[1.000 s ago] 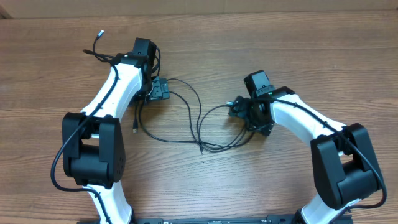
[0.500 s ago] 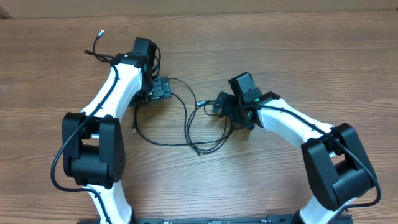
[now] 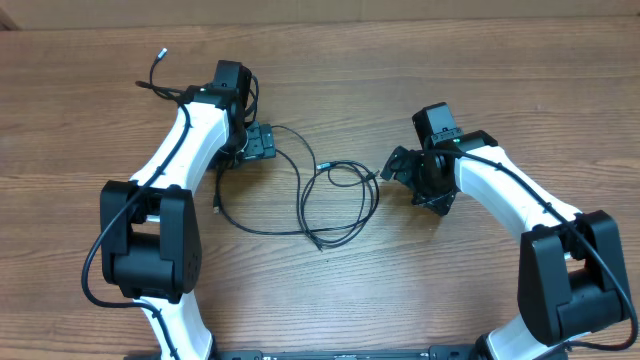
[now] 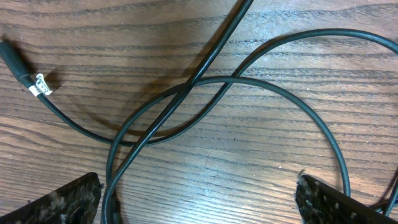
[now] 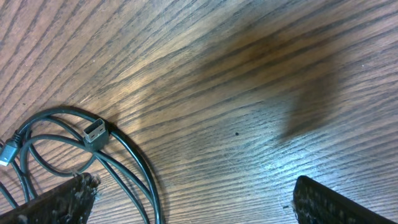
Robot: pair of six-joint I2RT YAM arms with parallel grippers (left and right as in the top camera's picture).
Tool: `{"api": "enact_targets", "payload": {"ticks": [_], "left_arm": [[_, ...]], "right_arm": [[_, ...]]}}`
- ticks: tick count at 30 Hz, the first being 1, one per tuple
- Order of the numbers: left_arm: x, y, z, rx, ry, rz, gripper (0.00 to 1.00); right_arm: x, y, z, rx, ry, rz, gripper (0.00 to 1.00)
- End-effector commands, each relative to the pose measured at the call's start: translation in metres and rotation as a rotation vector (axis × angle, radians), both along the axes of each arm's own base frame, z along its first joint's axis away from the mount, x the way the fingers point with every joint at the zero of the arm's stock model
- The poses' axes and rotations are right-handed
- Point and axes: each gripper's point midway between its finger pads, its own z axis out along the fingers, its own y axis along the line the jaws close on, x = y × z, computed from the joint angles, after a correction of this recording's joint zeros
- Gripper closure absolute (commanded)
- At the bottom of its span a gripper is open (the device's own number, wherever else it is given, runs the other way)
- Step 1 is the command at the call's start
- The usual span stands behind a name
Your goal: Untangle cables
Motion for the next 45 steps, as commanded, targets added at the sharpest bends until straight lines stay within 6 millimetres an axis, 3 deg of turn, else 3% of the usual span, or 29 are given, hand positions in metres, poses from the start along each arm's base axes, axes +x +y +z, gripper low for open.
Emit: {"api": "enact_targets", "payload": {"ticks": [1, 9, 15, 16, 17, 18, 19, 21, 29, 34, 45], "left_arm": [[0.008, -0.005, 0.013, -0.016, -0.044, -0.006, 0.0], [0.009, -0.022, 0.012, -0.022, -0.058, -0.047, 0.0], [0.002, -0.066, 0.014, -0.179, -0.041, -0.124, 0.04], [0.001, -0.07, 0.014, -0.194, -0.038, -0.132, 0.12], [-0.001, -0.075, 0.014, -0.202, -0.035, -0.142, 0.39], [-0.002, -0.079, 0.014, -0.203, -0.034, -0.149, 0.55], [-0.002, -0.08, 0.014, -0.202, -0.034, -0.153, 0.64], [-0.003, -0.082, 0.014, -0.202, -0.032, -0.159, 0.96], [-0.006, -0.087, 0.014, -0.229, -0.019, -0.164, 0.95], [-0.011, -0.1, 0.017, -0.309, -0.002, -0.179, 0.95], [-0.011, -0.102, 0.018, -0.32, 0.0, -0.181, 0.73]], "right_arm": [[0.008, 0.001, 0.011, 0.01, -0.036, 0.004, 0.0], [0.008, 0.001, 0.011, 0.01, -0.036, 0.004, 0.0], [0.008, 0.001, 0.011, 0.01, -0.036, 0.004, 0.0], [0.007, 0.001, 0.011, 0.01, -0.036, 0.004, 0.0], [0.008, 0.001, 0.011, 0.01, -0.036, 0.004, 0.0], [0.008, 0.001, 0.011, 0.01, -0.036, 0.004, 0.0], [0.008, 0.001, 0.011, 0.01, -0.036, 0.004, 0.0], [0.008, 0.001, 0.011, 0.01, -0.036, 0.004, 0.0], [0.007, 0.001, 0.011, 0.01, -0.036, 0.004, 0.0], [0.007, 0.001, 0.011, 0.01, -0.036, 0.004, 0.0], [0.007, 0.001, 0.011, 0.01, -0.036, 0.004, 0.0]]}}
